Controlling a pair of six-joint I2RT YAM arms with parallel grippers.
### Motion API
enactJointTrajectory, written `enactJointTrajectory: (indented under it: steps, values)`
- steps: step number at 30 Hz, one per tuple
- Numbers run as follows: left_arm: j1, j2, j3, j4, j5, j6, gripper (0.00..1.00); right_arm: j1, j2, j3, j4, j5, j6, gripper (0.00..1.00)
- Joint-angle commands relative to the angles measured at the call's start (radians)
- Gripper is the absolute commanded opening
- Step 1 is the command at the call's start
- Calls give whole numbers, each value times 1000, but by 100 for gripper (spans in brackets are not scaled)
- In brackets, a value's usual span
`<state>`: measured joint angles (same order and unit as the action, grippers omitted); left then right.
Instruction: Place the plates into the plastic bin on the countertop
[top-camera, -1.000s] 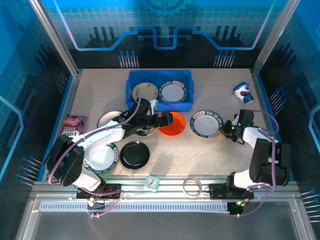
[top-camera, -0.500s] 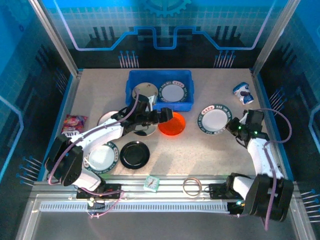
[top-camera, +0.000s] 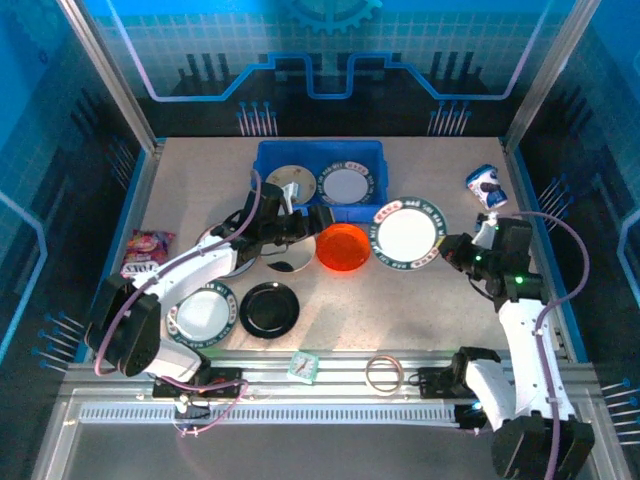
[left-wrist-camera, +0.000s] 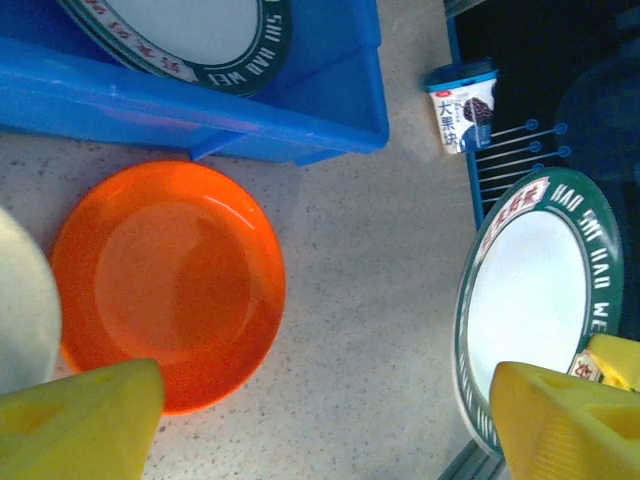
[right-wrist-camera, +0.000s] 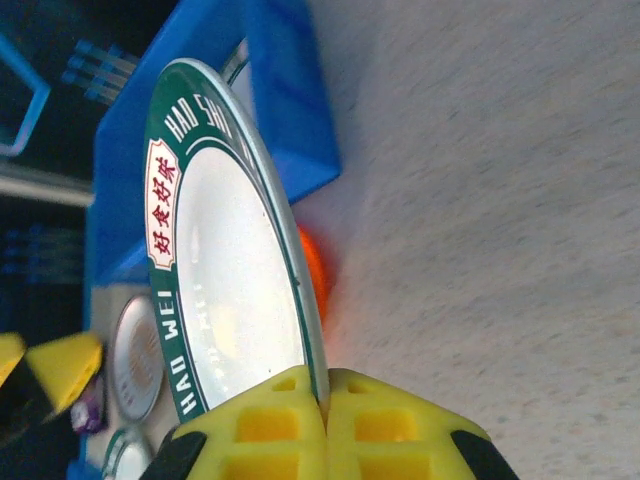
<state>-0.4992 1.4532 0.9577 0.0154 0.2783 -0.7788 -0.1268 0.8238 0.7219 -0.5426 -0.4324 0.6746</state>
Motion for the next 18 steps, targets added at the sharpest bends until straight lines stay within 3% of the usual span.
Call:
enactJointTrajectory:
  steps: [1,6,13,18]
  values:
    - [9,42,11,77,64,-46,82,92,24,32,52,-118,82,0]
    - [9,68,27,107,89,-61,71,201,77,28,164,-145,157,0]
    - [9,77,14,127,106,-71,48,260,113,26,223,-152,185,0]
    - [9,72,-1,143,109,-86,45,278,130,24,229,-134,183,0]
